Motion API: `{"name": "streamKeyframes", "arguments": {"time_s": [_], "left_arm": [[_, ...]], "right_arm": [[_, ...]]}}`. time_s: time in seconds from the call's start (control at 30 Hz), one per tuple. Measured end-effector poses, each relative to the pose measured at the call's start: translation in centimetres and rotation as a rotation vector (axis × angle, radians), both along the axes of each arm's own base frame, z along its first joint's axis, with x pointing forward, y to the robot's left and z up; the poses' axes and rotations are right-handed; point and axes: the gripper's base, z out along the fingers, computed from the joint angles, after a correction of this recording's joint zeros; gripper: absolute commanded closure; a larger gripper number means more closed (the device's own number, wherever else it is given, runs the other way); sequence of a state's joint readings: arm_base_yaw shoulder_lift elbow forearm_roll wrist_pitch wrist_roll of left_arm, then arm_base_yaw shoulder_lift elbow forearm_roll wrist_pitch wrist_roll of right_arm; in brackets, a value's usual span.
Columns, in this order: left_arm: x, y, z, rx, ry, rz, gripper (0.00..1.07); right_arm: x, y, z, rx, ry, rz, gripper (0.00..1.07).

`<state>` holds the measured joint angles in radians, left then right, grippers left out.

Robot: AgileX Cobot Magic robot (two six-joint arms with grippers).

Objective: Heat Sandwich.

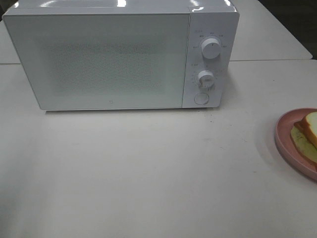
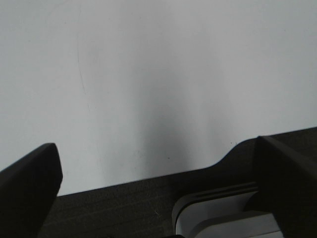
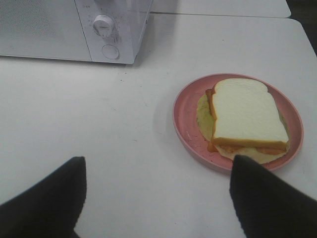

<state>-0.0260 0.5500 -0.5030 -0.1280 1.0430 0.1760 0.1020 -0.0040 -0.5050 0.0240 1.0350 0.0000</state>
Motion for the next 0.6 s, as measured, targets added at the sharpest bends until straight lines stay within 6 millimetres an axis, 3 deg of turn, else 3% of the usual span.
{"name": "streamKeyframes", "arguments": {"time_s": [0.37, 0.6], "left_arm": [[-2.3, 0.0, 1.1, -0.011, -0.162, -0.002, 0.05], [-5.3, 0.2, 1.9, -0.008, -0.361, 0.047, 0.05]], "right_arm": [[0.0, 0.0, 0.0, 0.000, 0.000, 0.000, 0.31], [0.0, 0.0, 0.0, 0.000, 0.000, 0.000, 0.31]]}}
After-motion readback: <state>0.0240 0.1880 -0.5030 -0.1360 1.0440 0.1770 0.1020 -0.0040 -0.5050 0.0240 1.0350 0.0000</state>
